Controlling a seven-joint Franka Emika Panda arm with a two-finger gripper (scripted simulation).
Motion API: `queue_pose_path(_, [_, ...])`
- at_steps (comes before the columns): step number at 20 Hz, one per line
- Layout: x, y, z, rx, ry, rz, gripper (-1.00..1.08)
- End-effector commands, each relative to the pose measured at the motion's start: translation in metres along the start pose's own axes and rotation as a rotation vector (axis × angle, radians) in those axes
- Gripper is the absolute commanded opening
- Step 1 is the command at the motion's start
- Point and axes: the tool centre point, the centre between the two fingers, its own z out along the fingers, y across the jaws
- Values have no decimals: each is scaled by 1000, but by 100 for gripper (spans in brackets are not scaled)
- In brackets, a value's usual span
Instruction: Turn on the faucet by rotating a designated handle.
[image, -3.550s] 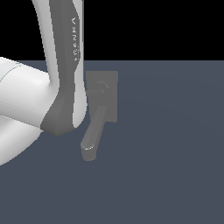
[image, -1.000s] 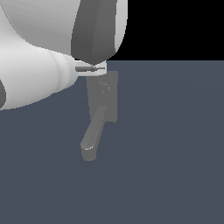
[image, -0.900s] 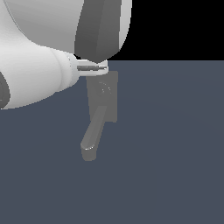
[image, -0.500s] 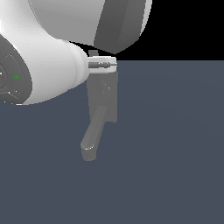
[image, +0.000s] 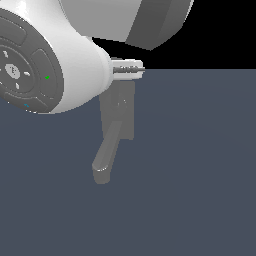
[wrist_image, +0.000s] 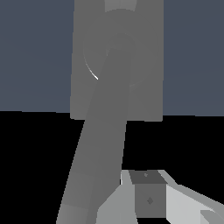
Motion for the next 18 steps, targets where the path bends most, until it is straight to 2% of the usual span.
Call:
queue_pose_path(1, [1, -15, 2, 16, -2, 2, -100])
queue_pose_path(18, [-1, -80, 8, 27, -38, 7, -100])
